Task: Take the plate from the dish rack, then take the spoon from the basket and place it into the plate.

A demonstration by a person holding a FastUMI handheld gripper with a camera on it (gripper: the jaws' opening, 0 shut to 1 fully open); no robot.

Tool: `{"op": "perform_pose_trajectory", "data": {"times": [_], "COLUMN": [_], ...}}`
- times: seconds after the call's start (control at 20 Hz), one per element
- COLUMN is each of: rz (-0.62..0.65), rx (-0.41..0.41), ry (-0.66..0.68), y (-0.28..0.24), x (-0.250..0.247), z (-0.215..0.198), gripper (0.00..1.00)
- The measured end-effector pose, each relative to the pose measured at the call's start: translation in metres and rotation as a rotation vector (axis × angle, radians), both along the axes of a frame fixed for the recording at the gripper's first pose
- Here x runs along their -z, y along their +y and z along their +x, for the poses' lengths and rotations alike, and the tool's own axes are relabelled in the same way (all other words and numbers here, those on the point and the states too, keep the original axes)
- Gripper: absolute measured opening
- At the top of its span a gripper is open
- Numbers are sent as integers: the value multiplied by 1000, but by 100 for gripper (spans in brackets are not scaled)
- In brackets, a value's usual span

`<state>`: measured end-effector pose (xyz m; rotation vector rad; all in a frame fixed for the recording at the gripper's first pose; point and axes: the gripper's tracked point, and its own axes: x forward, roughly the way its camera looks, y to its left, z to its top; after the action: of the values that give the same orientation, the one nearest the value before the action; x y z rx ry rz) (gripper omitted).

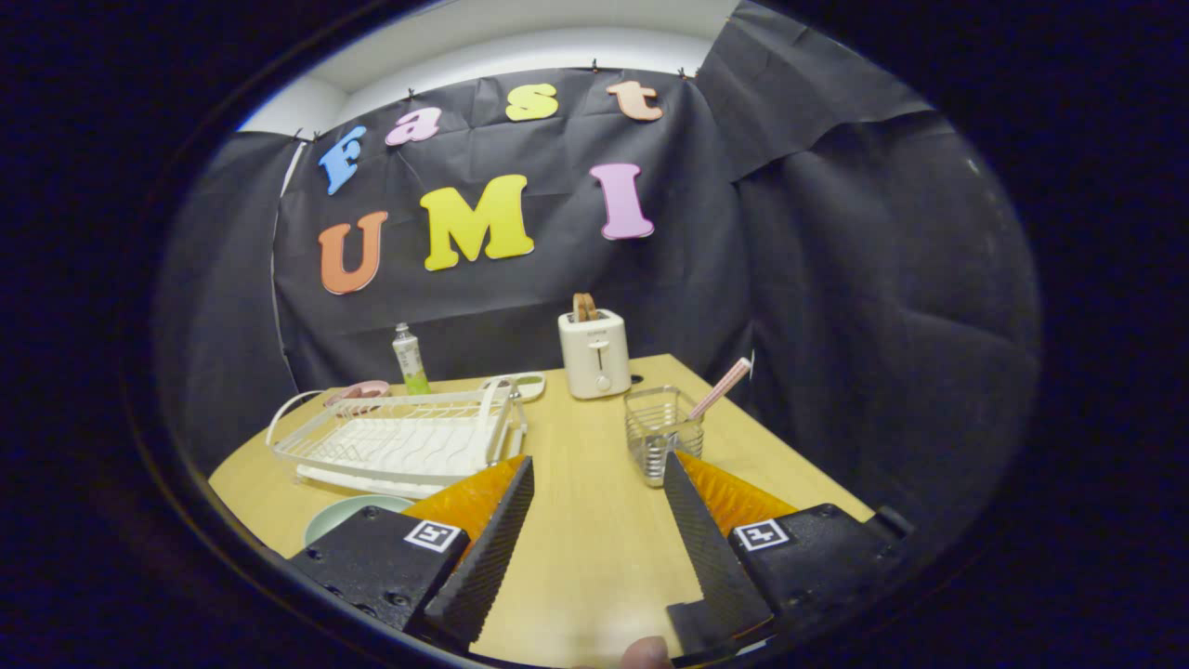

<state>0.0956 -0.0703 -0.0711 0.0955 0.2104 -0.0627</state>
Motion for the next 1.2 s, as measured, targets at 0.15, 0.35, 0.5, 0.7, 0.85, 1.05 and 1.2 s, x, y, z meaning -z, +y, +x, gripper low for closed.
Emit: {"op": "perform_pose_trajectory", "data": {"times": [0.15,0.35,0.5,0.7,0.85,1.05,1.2], "rz": [9,30,72,74,89,109,138], "rx": [-6,-29,-52,-77,-102,-142,-190], "ry": [-43,-29,-13,-21,-2,18,21], "y": [-31,-70,-86,-94,-91,-77,-63], "x": [2,22,29,28,32,30,23], "z": [30,76,110,138,151,160,161], "gripper": [92,91,89,81,72,51,29]}}
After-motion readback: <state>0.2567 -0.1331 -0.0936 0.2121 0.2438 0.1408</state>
